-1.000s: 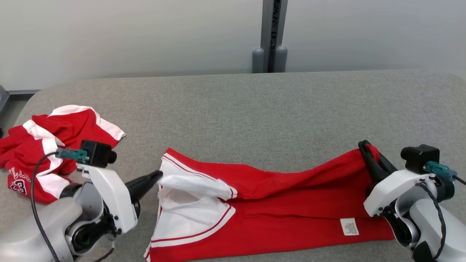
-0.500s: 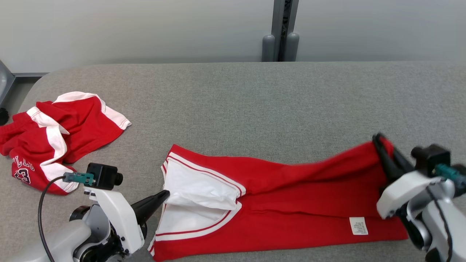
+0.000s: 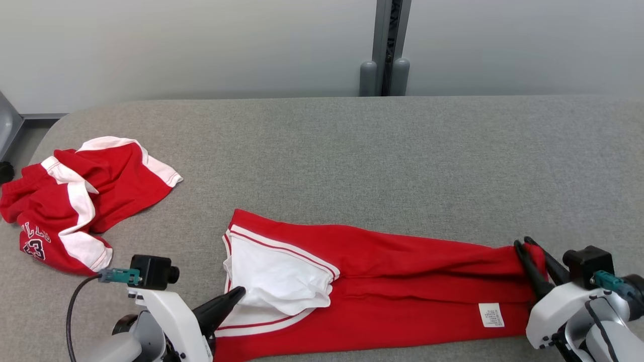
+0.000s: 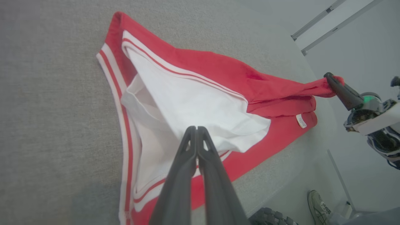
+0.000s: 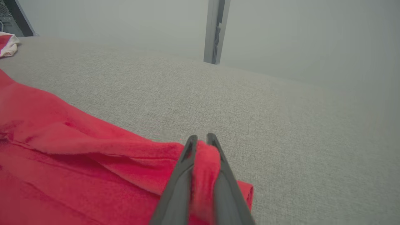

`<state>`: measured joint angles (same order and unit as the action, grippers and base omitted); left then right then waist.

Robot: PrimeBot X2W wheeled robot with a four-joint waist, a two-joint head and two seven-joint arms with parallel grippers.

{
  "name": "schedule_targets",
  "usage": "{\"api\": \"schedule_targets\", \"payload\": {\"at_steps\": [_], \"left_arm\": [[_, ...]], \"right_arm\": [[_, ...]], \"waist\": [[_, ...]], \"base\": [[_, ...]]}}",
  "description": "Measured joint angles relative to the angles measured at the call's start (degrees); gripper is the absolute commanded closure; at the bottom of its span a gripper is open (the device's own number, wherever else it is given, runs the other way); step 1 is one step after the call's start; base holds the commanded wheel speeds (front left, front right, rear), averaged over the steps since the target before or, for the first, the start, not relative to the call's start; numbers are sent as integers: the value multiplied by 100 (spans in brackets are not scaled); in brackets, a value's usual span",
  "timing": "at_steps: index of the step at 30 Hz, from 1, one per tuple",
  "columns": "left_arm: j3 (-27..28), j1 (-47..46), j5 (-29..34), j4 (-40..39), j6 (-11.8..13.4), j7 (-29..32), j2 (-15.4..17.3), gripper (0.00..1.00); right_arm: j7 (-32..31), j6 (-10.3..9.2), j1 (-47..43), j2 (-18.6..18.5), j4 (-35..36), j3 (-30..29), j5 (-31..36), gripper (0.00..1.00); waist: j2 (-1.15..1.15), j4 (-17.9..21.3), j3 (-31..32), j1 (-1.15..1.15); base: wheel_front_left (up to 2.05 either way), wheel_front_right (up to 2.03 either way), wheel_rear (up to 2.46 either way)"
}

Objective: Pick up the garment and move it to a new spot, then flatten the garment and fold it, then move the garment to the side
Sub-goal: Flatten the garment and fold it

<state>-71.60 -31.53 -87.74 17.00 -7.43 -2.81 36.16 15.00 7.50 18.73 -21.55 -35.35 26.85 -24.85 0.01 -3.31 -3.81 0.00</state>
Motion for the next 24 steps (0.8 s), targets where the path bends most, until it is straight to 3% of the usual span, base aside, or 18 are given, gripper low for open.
{"api": "schedule_targets", "payload": {"at_steps": [8, 13, 14, 15, 16, 24], "left_arm": [[-41, 193, -1, 120, 0, 34, -109, 100], [-44, 286, -10, 240, 0, -24, -141, 98], [-44, 293, -10, 264, 0, -34, -160, 54], [-44, 295, -10, 286, 0, -54, -181, 17], [-42, 297, -10, 303, 0, -79, -200, 0], [-47, 356, 107, 486, 0, -246, -234, 0]], "right_arm": [[0, 0, -236, -7, -254, 46, -62, 0], [0, 0, -359, -4, -181, -282, -81, 0], [-1, 0, -409, 9, -135, -378, -82, 0], [-1, 0, -445, 33, -75, -456, -83, 0], [0, 0, -481, 58, -15, -560, -85, 0], [0, 0, -659, 194, 465, -1053, -80, 0]], "waist": [[0, 16, 164, 0], [0, 57, 284, 0], [0, 67, 299, 0], [0, 75, 314, 0], [0, 84, 329, 0], [-1, 161, 428, 0]], "base": [[0, 0, 0], [0, 0, 0], [0, 0, 0], [0, 0, 0], [0, 0, 0], [0, 0, 0]]}}
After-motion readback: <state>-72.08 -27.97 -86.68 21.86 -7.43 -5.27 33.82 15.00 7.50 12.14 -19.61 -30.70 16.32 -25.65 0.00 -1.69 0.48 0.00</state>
